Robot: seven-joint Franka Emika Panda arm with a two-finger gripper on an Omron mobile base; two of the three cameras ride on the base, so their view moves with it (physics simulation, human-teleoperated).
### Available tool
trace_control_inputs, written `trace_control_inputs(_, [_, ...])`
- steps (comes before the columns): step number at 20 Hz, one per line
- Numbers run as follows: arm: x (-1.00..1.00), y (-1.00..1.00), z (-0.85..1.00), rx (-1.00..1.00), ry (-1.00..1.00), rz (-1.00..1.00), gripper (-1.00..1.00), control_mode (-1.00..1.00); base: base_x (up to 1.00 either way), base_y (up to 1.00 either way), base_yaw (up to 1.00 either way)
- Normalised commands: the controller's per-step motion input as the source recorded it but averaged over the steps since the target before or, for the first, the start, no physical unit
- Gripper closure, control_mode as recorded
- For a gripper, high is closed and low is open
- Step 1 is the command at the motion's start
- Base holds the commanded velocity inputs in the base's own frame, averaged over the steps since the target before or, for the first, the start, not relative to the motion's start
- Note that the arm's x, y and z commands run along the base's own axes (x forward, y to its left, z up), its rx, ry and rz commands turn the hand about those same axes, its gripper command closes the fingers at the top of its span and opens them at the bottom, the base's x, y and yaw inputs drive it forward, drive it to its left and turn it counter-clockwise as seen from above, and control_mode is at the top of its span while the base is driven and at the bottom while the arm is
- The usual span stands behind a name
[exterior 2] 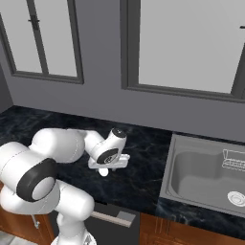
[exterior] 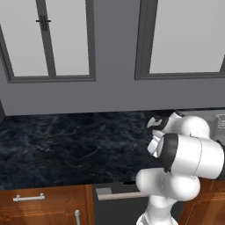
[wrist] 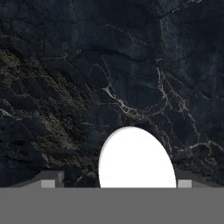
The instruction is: Gather the eggs and milk located in the vicinity of the sink area and place them right next to the bowl.
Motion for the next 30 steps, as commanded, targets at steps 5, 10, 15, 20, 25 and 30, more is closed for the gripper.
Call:
trace_control_inputs(5, [-0.43, 0.04, -0.23, 0.00, 0.00, -0.05, -1.00, -1.00, 0.00, 0.00, 0.00])
trace_control_inputs(10, [-0.29, 0.20, -0.29, 0.00, 0.00, -0.04, 1.00, -1.00, 0.00, 0.00, 0.00])
trace_control_inputs(15, [-0.01, 0.17, -0.08, 0.00, 0.00, -0.02, 1.00, -1.00, 0.00, 0.00, 0.00])
trace_control_inputs(20, [-0.08, 0.04, 0.04, 0.00, 0.00, 0.00, 1.00, -1.00, 0.00, 0.00, 0.00])
trace_control_inputs(25, [-0.30, 0.00, 0.80, 0.00, -0.04, 0.00, 1.00, -1.00, 0.00, 0.00, 0.00])
trace_control_inputs(30, [-0.48, 0.00, 1.00, 0.00, -0.16, 0.00, 1.00, -1.00, 0.00, 0.00, 0.00])
